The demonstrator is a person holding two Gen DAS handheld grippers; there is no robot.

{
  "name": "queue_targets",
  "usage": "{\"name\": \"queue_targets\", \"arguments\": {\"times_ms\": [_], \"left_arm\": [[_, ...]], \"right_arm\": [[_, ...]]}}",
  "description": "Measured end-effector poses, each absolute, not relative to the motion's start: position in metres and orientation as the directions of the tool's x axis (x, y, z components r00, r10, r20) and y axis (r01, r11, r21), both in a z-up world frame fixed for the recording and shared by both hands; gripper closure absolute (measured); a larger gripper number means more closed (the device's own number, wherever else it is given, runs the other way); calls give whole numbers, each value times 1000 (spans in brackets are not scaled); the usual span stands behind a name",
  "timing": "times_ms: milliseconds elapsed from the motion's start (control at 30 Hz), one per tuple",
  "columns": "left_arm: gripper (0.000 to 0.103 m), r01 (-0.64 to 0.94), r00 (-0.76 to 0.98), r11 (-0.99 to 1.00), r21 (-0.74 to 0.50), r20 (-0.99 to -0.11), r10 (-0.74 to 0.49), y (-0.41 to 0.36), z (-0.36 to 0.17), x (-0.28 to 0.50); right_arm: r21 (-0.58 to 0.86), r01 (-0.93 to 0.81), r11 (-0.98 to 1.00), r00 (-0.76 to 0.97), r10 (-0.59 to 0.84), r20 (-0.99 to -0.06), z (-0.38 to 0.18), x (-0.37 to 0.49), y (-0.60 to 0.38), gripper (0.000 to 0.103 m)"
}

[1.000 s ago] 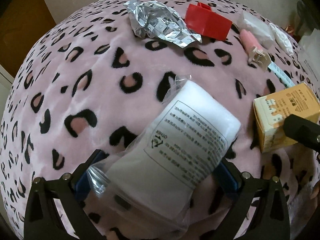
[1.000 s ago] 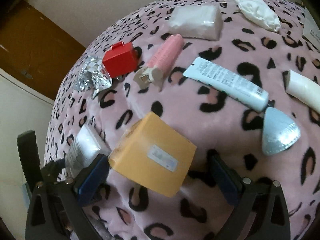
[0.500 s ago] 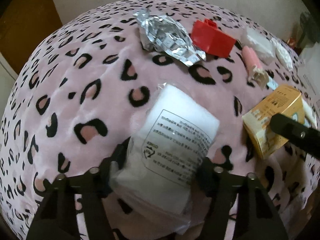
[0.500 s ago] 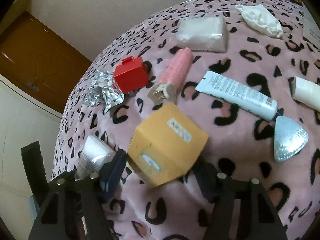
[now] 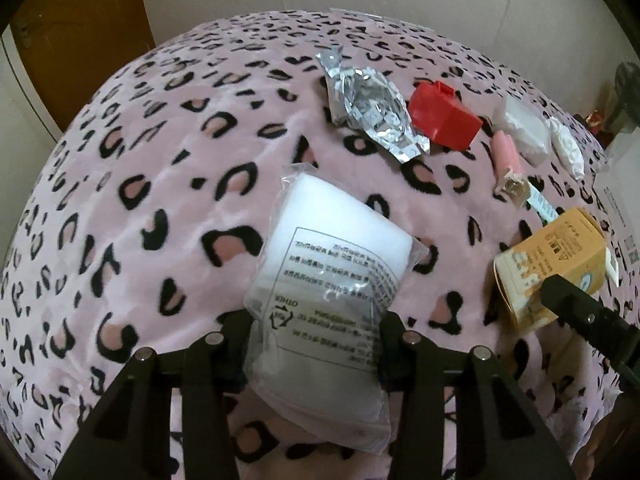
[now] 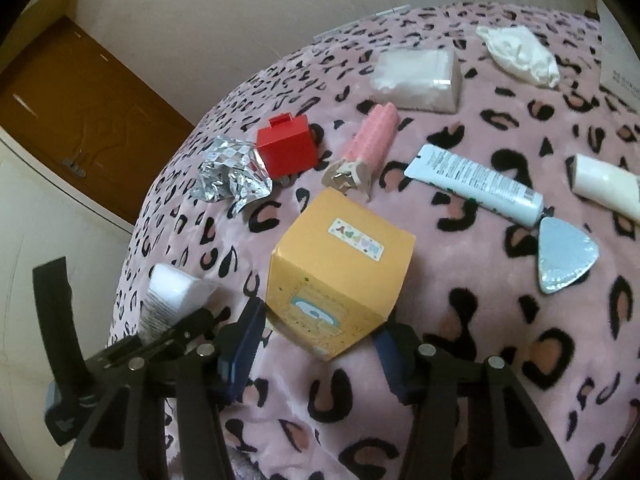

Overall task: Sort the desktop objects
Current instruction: 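Close left gripper on white packet while right gripper closes on yellow box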

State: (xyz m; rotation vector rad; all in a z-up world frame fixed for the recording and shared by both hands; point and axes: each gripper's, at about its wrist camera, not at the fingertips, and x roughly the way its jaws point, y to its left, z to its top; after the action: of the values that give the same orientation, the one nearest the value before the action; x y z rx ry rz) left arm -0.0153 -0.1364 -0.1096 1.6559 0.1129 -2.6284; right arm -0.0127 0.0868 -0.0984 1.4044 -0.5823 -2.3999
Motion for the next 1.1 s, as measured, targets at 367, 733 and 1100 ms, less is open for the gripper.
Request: {"name": "queue_targets", "arguments": {"times_ms": [367,733,1100], "left_arm": [[58,61,-411,-997,-39,-912,11,-135,-110,-9],[58,67,-387,-997,-44,-922,14,-138,-119,-14],[59,74,-367,-995,-69,-929,37,-140,-134,-31]], "right_arm": [[492,-11,-870,-437,-438,-785,-110,-17,88,49],[492,-96,-866,-404,-417,-814,-132,-61,72,34],[528,-98,-843,-400,-453,-797,-140,-64,69,56]]}}
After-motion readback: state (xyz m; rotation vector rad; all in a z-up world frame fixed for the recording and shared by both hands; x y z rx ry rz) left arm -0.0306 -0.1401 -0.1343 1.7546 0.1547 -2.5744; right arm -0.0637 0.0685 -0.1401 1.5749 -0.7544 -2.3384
